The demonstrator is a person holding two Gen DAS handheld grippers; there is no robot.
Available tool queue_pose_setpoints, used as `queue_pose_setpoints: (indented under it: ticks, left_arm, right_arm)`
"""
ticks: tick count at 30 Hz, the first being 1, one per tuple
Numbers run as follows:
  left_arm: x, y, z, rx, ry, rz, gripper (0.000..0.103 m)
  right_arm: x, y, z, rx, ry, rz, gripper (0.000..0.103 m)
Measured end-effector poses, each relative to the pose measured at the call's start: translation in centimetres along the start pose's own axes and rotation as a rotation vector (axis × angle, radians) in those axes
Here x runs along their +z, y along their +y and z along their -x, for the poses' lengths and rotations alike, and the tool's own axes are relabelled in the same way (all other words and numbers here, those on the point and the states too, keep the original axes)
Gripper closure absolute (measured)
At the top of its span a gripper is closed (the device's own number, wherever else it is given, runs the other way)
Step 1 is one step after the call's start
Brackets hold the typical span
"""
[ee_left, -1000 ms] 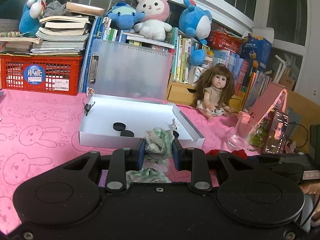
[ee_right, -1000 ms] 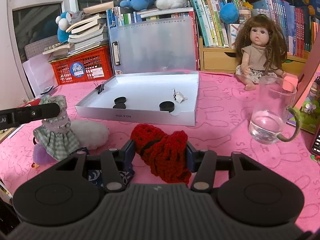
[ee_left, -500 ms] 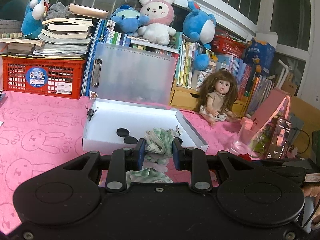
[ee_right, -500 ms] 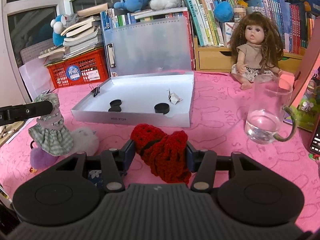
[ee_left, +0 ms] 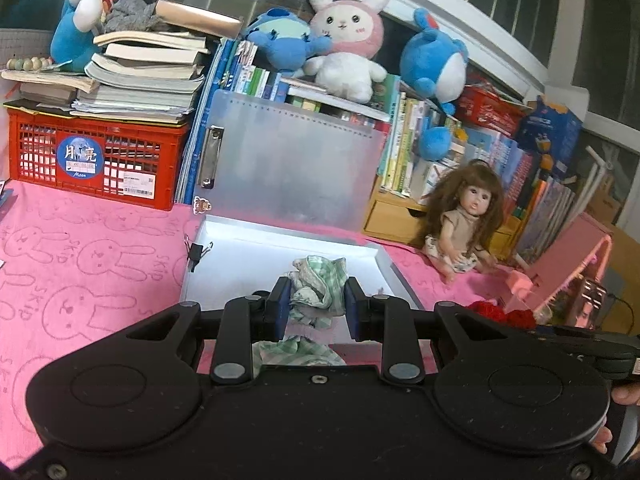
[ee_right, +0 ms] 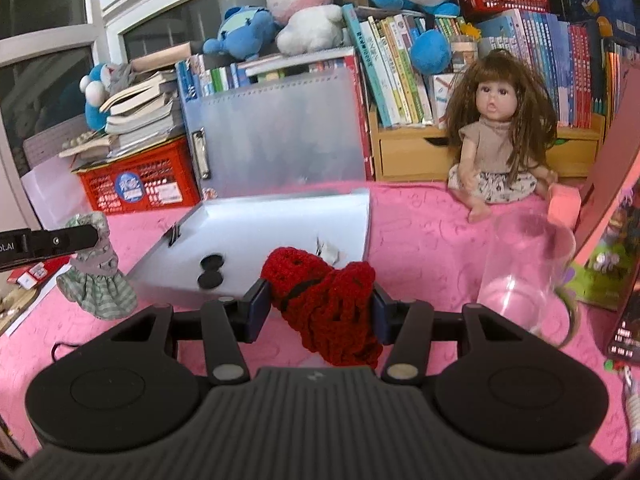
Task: Organize objects
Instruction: 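Carry the green cloth and red crochet piece over the white tray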
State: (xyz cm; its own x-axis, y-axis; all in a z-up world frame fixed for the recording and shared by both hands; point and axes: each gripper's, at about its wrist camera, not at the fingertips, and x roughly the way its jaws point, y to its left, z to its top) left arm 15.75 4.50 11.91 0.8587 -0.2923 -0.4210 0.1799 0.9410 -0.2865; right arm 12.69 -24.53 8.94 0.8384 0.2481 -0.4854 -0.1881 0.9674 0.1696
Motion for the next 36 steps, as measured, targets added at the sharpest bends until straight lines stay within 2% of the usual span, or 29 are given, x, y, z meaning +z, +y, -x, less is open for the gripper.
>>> queue_pose_setpoints:
  ticks: [7,15,25,36]
  left_arm:
    - [1.6,0.6,-3.4,0.052,0.017,-0.006,0.077]
    - [2.0,1.4,-6.6,0.107,0.018,-0.032,0.077]
    - [1.0,1.6,-10.6,0.141,0.059,-0.070,0.077]
    - [0.4,1.5,-13.2,0.168,0.106,-0.112,0.077]
  right_arm:
    - [2.1,0.3,-1.6,-0.025,-0.028,0.010,0.048]
    - [2.7,0.3,-4.4,-0.049,-0.022,-0.013,0.048]
    - [2.6,-0.1,-8.0,-0.064,0.035,-0.054,0.048]
    - [2.6,0.4,-11.1,-0.059,0.073,-0.062,0.048]
